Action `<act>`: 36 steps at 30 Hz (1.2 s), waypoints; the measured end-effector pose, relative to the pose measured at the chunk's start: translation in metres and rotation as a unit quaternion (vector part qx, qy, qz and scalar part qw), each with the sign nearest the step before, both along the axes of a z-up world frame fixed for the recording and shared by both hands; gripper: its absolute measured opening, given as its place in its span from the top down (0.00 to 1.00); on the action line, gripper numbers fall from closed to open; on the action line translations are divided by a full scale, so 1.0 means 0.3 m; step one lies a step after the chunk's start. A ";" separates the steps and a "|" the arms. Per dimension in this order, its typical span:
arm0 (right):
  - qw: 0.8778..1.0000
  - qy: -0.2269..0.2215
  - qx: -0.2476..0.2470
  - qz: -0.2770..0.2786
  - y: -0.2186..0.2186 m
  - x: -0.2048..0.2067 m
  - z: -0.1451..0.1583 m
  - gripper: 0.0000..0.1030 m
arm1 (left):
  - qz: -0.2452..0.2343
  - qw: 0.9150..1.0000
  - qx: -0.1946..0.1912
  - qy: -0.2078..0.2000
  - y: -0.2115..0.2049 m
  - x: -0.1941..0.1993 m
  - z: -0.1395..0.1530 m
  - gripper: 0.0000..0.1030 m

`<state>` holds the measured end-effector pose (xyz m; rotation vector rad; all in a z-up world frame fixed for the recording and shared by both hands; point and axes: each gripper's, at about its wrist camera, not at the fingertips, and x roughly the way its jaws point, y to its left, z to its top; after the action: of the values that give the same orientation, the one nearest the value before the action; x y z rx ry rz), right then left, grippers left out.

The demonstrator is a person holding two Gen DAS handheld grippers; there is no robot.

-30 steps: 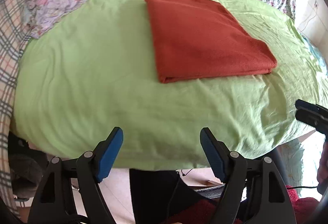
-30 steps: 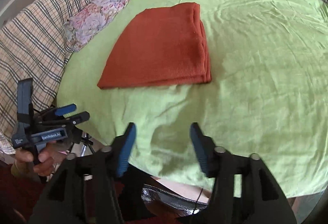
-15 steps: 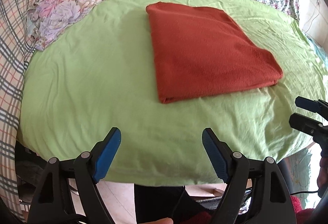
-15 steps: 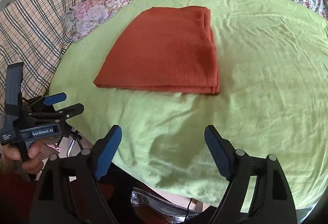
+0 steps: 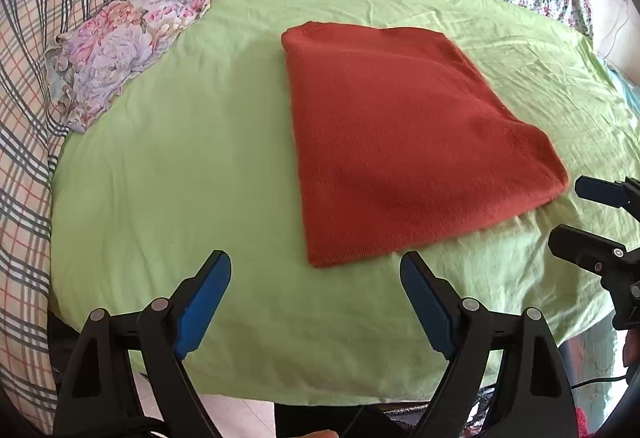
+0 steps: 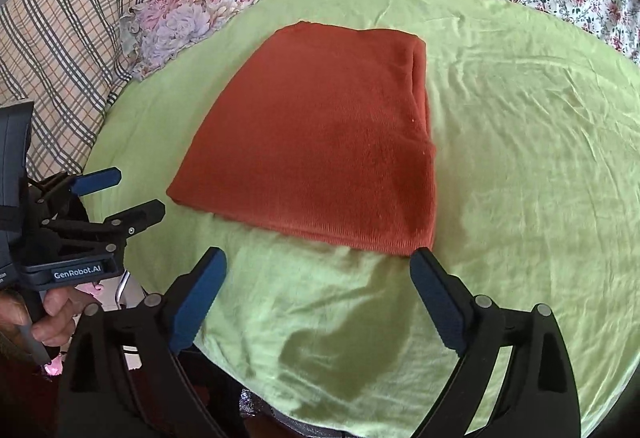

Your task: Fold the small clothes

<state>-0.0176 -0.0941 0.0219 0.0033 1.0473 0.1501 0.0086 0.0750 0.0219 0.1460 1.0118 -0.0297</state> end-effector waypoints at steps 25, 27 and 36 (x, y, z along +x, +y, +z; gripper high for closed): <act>1.000 0.013 -0.009 0.005 -0.011 0.142 0.012 0.07 | 0.010 1.000 0.016 0.005 -0.038 0.107 0.014 0.12; 1.000 0.014 -0.010 0.005 -0.010 0.148 0.013 0.07 | 0.010 1.000 0.018 0.004 -0.040 0.111 0.016 0.11; 1.000 0.022 -0.008 0.010 -0.014 0.181 0.009 0.06 | 0.012 1.000 0.014 0.003 -0.033 0.140 0.020 0.10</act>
<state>0.0368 -0.0983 0.0245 -0.0181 1.0920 0.1594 0.0504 0.0651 0.0280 0.1587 1.0204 0.0063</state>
